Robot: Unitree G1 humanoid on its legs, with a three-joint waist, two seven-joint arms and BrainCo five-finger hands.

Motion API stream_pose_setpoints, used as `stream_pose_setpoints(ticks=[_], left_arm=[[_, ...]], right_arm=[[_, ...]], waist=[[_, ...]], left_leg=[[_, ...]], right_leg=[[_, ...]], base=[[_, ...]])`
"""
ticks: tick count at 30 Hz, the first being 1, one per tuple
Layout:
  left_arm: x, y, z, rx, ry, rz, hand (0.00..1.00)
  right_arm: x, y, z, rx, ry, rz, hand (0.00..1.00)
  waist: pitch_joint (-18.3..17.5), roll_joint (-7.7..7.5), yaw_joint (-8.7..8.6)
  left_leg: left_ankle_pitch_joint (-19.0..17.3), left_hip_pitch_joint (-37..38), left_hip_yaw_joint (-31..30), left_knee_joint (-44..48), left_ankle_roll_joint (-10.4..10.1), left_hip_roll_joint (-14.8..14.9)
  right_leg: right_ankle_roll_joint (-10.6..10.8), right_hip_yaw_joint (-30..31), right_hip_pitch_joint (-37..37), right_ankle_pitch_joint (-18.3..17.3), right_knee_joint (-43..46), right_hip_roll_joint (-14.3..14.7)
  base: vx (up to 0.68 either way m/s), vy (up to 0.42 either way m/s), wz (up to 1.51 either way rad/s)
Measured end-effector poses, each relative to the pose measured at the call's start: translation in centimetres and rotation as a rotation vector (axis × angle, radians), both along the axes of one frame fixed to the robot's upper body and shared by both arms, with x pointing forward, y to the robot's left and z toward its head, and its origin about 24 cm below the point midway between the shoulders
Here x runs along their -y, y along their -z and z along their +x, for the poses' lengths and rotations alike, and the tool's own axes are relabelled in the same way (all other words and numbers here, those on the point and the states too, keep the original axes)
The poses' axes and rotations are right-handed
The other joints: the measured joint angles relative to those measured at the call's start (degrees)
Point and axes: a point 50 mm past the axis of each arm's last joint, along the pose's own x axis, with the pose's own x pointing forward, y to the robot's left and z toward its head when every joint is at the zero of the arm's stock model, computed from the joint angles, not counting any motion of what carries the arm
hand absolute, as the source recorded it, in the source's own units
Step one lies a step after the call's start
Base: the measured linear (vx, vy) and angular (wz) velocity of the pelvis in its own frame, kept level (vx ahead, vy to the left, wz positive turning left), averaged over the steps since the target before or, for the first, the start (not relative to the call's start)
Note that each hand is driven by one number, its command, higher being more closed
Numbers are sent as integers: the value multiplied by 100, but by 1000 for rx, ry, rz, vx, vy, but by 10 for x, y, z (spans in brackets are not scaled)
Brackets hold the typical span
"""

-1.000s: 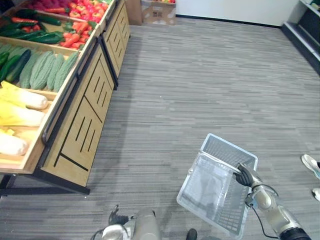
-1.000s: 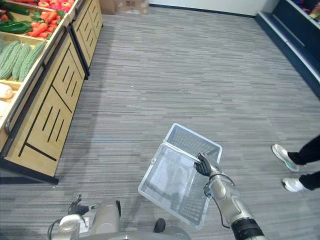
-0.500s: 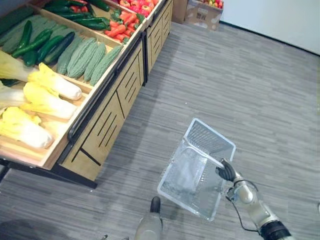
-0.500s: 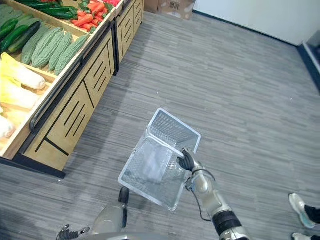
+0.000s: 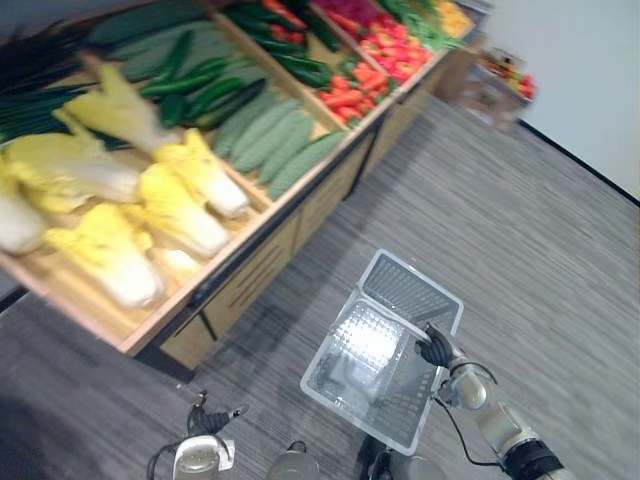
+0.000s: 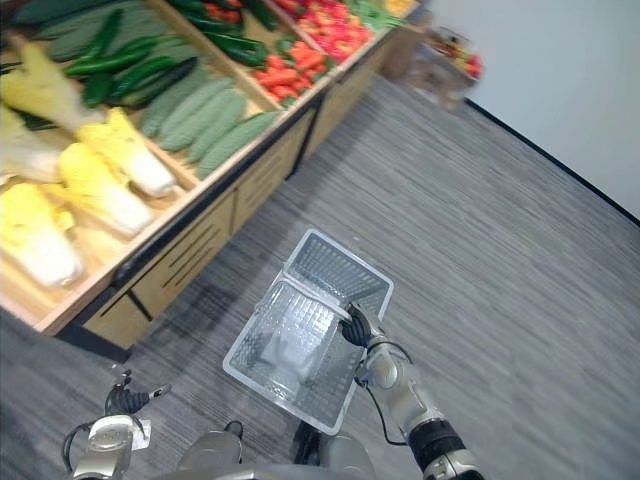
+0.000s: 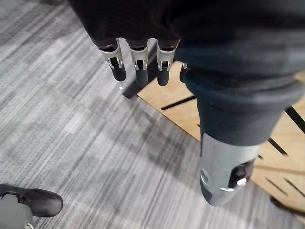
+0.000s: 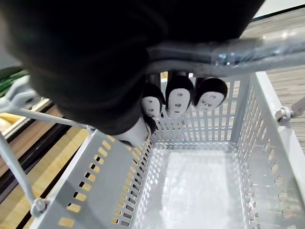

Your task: Pick vegetable in the basket

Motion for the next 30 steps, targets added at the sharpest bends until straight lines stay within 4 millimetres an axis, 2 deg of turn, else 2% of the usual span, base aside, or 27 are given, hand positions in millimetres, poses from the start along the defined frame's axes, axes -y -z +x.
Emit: stream_pose_setpoints(ticks=[2, 3, 4, 6, 7, 8, 9, 10, 11, 12, 13, 14, 15, 16, 17, 18, 19, 20, 21, 22, 23, 26, 28, 30], left_arm=[[-1, 8, -13, -55, -27, -18, 0], [-2, 10, -18, -72, -40, -23, 0], [-3, 14, -29, -103, -68, -32, 0], [-6, 20, -48, -152, -118, -46, 0], [-7, 25, -63, -189, -163, -60, 0], [-6, 27, -69, -203, -190, -70, 0], [-5, 31, -87, -238, -250, -93, 0], [6, 36, -95, -251, -312, -146, 0], [14, 39, -93, -250, -310, -173, 0], [22, 41, -87, -232, -310, -209, 0], [25, 42, -86, -219, -320, -225, 0], [27, 42, -85, -219, -323, -233, 0], [32, 44, -87, -233, -316, -241, 0], [36, 45, -90, -245, -304, -238, 0], [38, 45, -90, -245, -298, -236, 0], [43, 46, -89, -248, -296, -242, 0], [48, 47, -88, -253, -291, -247, 0], [51, 46, -81, -236, -267, -242, 0], [51, 45, -75, -220, -253, -238, 0], [51, 41, -61, -177, -207, -225, 0], [52, 39, -53, -161, -169, -213, 0], [50, 38, -50, -162, -124, -192, 0], [53, 39, -51, -172, -106, -194, 0], [57, 40, -52, -187, -59, -192, 0]], right_arm=[[6, 1, -3, -6, 12, -6, 100], [6, 1, -2, -7, 13, -6, 100], [7, 0, -1, -7, 11, -4, 100], [7, -3, 1, 1, 7, 0, 100], [6, -5, 3, 10, 1, 1, 100], [6, -6, 4, 16, -3, 3, 100], [5, -7, 4, 23, -11, 7, 100], [12, -9, 7, 28, -7, -17, 100], [15, -11, 10, 35, 0, -27, 100], [19, -11, 12, 29, 18, -36, 100], [21, -9, 12, 15, 25, -48, 100], [25, -7, 11, 8, 36, -59, 100], [33, -4, 8, -1, 50, -81, 100], [45, -3, 4, -10, 62, -119, 100], [51, -3, 2, -11, 68, -136, 100], [60, -3, -1, -14, 75, -160, 100], [72, -4, -5, -23, 98, -185, 100], [80, -1, -12, -41, 125, -192, 100], [81, 3, -17, -56, 136, -188, 100], [80, 10, -25, -86, 145, -172, 100], [77, 15, -30, -105, 158, -148, 100], [72, 28, -45, -160, 225, -89, 100], [76, 31, -49, -173, 241, -92, 100], [81, 32, -50, -184, 269, -102, 100]], waist=[[-23, 31, 5], [-33, 16, 11], [-32, 37, 17], [-57, 34, 41], [-98, 76, 96], [-153, 23, 107], [-214, -78, 150], [-252, -9, 361], [-273, 55, 349], [-230, -38, 327], [-136, -203, 317], [-83, -295, 283], [-83, -283, 206], [-97, -186, 165], [-118, -124, 174], [-164, 15, 171], [-143, 207, 153], [-176, 476, 61], [-183, 504, -48], [-182, 502, -129], [-185, 523, -134], [-179, 509, -141], [-168, 531, -129], [-145, 618, -151]], left_leg=[[-190, 54, -715, 230, -192, -155], [-243, 91, -863, 267, -277, -175], [-348, 155, -1122, 342, -447, -186], [-485, 270, -1418, 421, -666, -118], [-619, 298, -1484, 482, -866, -7], [-693, 299, -1531, 570, -951, 17], [-863, 251, -1562, 934, -1138, -87], [-1119, -17, -1675, 1733, -1396, -173], [-1286, -341, -1670, 2083, -1438, -143], [-1418, -751, -1663, 2065, -1376, -40], [-1342, -1010, -1407, 1704, -1411, 78], [-1179, -1198, -964, 1287, -1395, 217], [-804, -1349, -225, 823, -1329, 401], [-98, -1545, 890, 482, -1175, 709], [212, -1644, 1440, 440, -1098, 831], [668, -1812, 2170, 437, -1032, 1009], [1220, -1929, 2840, 388, -851, 1193], [1751, -1883, 3331, 137, -698, 1185], [1768, -1849, 3391, -82, -700, 1130], [1885, -1676, 3308, -641, -746, 960], [1908, -1531, 3157, -1056, -744, 889], [2039, -1204, 2761, -1780, -746, 628], [2056, -1141, 2674, -1828, -731, 541], [2048, -1042, 2523, -1829, -740, 419]], right_leg=[[12, 363, 6, 4, -63, -11], [14, 384, 9, 5, -43, -15], [13, 327, -1, 5, -31, 6], [-21, 56, -45, -10, -202, 159], [-85, -117, -182, -17, -544, 392], [-146, -168, -214, 48, -934, 545], [-520, -224, -172, 888, -1836, 719], [-858, -516, -149, 755, -1834, 792], [-862, -545, -177, 755, -1832, 821], [-885, -619, -170, 737, -1830, 706], [-937, -745, -18, 691, -1831, 497], [-955, -933, 125, 639, -1832, 317], [-904, -1200, 275, 529, -1825, 187], [-820, -1488, 454, 252, -1780, 77], [-765, -1597, 519, 54, -1748, 40], [-722, -1806, 540, -162, -1720, 61], [-675, -1996, 511, -199, -1637, 119], [-585, -2197, 511, -351, -1479, 140], [-539, -2367, 510, -394, -1417, 101], [-461, -2638, 517, -466, -1335, 8], [-385, -2834, 556, -526, -1283, 0], [-208, -3275, 886, -500, -1415, -49], [-152, -3346, 970, -477, -1438, -102], [-73, -3454, 1115, -464, -1428, -202]], base=[[497, -194, 177], [468, -225, 159], [493, -260, 141], [487, -285, 113], [364, -260, 55], [433, -329, 59], [355, -334, 28], [324, -320, 29], [278, -264, 56], [250, -222, 113], [240, -234, 147], [194, -219, 141], [180, -149, 135], [162, -81, 101], [123, -18, 65], [111, 39, 30], [156, 172, 42], [140, 210, 61], [109, 267, 101], [53, 226, 114], [52, 227, 102], [44, 184, 89], [-3, 133, 38], [-28, 89, 23]])
